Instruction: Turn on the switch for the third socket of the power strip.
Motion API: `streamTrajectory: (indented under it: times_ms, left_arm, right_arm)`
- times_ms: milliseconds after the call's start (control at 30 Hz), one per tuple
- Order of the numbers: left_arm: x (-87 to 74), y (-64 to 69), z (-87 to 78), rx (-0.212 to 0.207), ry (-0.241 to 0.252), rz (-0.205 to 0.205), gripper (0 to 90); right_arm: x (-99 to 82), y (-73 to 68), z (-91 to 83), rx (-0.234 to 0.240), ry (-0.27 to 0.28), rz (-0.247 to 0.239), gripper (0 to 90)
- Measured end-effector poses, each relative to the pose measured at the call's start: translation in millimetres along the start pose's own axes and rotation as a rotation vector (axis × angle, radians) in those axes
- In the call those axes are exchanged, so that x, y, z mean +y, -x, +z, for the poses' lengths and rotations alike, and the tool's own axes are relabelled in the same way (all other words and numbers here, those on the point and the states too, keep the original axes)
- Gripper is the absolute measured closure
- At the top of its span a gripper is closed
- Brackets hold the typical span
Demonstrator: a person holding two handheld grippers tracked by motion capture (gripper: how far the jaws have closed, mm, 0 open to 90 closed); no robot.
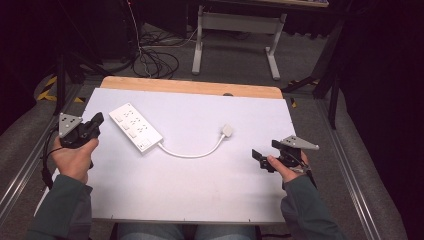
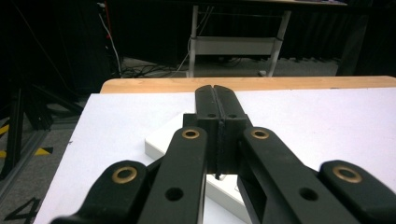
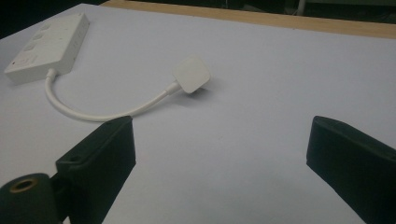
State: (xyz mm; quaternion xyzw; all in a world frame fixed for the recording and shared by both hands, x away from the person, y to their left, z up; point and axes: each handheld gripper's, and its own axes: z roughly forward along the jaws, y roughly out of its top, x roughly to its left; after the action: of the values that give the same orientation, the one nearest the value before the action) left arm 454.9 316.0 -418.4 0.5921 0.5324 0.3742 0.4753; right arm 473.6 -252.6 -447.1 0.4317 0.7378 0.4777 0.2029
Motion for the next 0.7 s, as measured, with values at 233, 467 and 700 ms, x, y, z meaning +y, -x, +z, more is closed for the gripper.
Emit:
streamTrajectory:
  times_ms: [233,467,700]
  left_arm:
    - [-1.3,0.1,9.3,-0.009,-0.041,0.008,90.0]
    - [-0.3,-1.1,18.1,-0.002,-0.051,0.019,90.0]
    - [0.7,-1.6,26.0,-0.004,-0.067,0.02,90.0]
  right_arm:
    - [0.1,-0.6,-0.4,0.004,0.004,-0.001,8.6]
    - [0.1,-1.2,1.0,0.005,-0.001,0.0,8.6]
    - [0.0,-0.8,0.3,0.0,0.001,0.005,8.6]
